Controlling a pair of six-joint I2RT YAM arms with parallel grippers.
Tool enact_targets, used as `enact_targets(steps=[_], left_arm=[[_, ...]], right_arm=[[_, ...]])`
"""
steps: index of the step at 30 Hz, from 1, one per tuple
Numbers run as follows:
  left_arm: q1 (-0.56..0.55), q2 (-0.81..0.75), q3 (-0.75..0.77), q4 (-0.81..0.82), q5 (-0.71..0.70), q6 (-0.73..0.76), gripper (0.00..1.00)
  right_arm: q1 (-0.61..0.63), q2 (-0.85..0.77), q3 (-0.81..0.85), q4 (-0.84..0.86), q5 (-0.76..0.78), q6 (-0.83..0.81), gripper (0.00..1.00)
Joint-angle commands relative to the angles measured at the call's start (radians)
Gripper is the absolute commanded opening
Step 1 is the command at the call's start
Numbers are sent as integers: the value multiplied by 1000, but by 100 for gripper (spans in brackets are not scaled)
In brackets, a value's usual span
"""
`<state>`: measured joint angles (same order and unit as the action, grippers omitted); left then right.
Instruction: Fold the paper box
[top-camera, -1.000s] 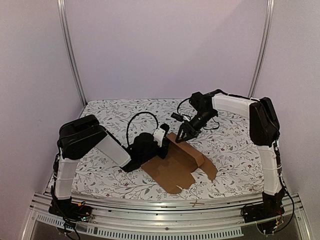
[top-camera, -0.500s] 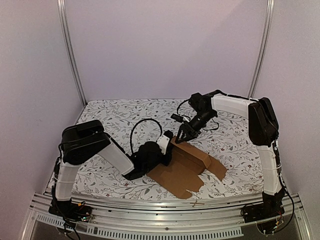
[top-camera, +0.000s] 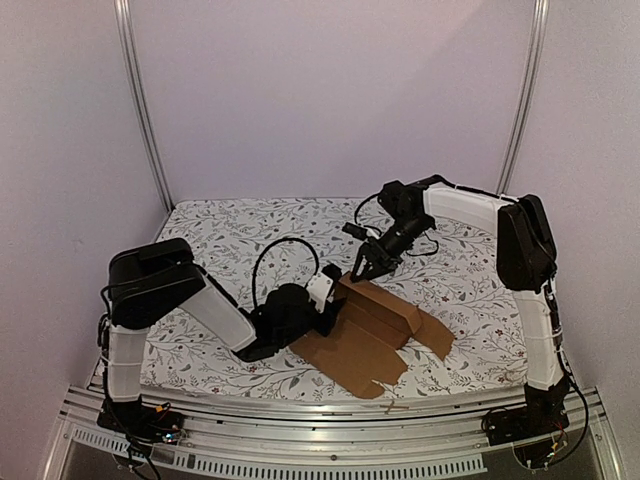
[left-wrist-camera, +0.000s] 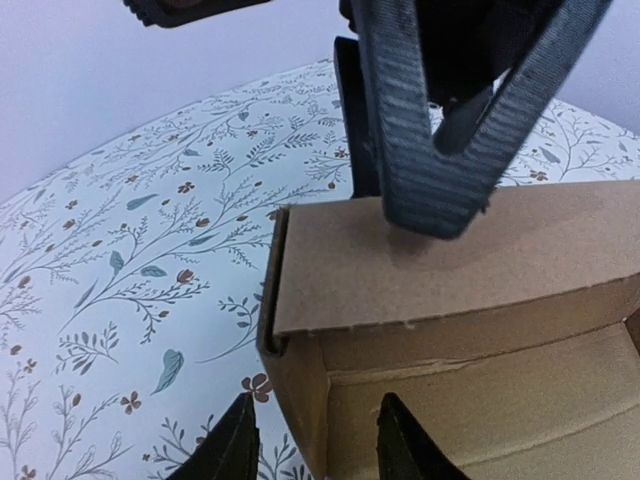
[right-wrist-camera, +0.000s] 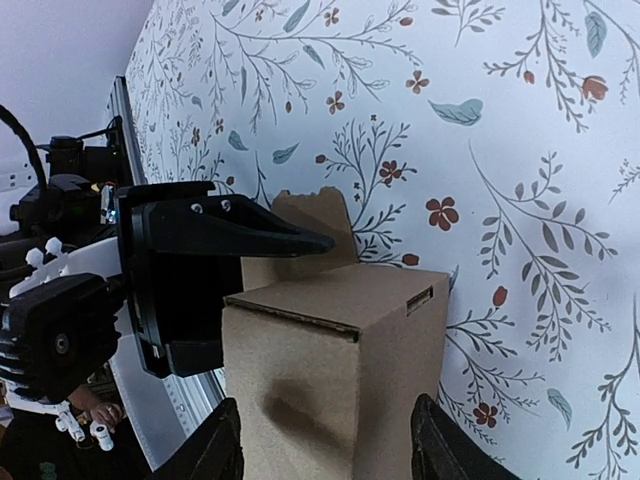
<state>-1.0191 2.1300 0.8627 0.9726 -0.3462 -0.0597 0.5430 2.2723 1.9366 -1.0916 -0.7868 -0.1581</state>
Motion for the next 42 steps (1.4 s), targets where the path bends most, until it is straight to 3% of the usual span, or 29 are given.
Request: enact_targets(steps=[1, 7, 12, 17, 22, 28, 42], left_arm=[[0, -139, -40, -106, 25, 33, 45], [31, -257, -51, -308, 107, 57, 53], [73, -353, -32, -437, 264, 41, 54], [114, -372, 104, -612, 376, -14, 55], [147, -276, 296, -763, 398, -47, 56], [185, -168, 359, -723, 470, -92, 55], [215, -123, 184, -519, 539, -195, 46]], right_arm=[[-68, -104, 37, -36, 0, -4, 58], [-131, -243, -41, -123, 82, -96, 61], [-130, -430, -316, -96, 231, -225, 62], [-131, -589, -548, -19, 351, -274, 65], [-130, -691, -684, 38, 408, -306, 65], [-106, -712, -731, 46, 413, -313, 65], [-56, -705, -760, 32, 397, -325, 65]])
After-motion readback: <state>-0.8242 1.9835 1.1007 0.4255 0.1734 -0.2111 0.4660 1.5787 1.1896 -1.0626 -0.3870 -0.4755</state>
